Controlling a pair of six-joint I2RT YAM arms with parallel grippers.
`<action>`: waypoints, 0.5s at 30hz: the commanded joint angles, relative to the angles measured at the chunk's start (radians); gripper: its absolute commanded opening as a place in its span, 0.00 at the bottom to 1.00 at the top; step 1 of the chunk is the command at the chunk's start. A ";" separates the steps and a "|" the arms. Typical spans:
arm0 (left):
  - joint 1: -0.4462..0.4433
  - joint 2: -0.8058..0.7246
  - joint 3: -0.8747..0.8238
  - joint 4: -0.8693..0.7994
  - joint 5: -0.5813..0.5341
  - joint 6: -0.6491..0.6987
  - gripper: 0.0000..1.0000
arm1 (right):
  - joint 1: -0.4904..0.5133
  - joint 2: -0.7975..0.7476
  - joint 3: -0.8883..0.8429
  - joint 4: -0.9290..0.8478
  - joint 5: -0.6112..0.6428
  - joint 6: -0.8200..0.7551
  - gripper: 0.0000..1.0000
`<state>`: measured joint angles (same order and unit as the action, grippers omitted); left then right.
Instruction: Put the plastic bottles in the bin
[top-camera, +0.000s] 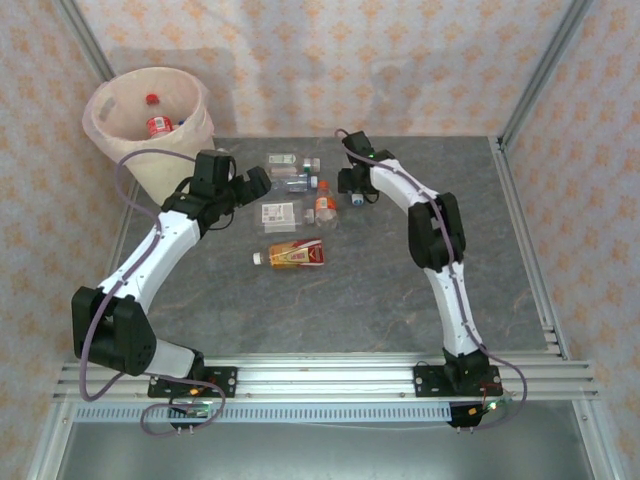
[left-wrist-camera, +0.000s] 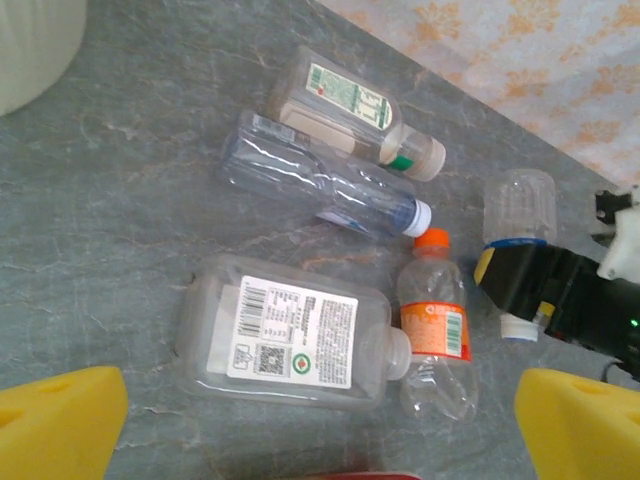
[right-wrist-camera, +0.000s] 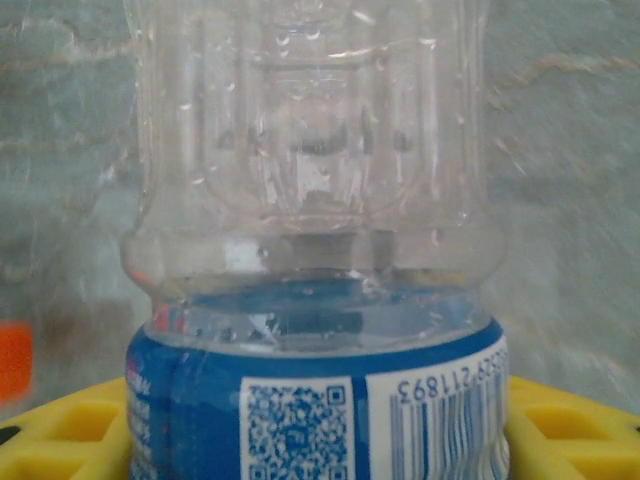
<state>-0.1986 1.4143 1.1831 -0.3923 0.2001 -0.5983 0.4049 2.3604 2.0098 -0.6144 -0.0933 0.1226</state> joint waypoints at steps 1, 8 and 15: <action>-0.004 -0.029 0.000 0.087 0.091 0.000 1.00 | -0.002 -0.265 -0.195 0.238 0.021 0.001 0.54; -0.013 -0.020 -0.046 0.236 0.255 -0.040 1.00 | 0.002 -0.652 -0.729 0.590 -0.147 0.068 0.53; -0.095 0.027 -0.037 0.406 0.384 -0.067 1.00 | 0.028 -0.862 -0.964 0.734 -0.366 0.009 0.53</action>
<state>-0.2653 1.4216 1.1488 -0.1379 0.4690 -0.6357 0.4118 1.5440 1.0935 -0.0006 -0.3248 0.1627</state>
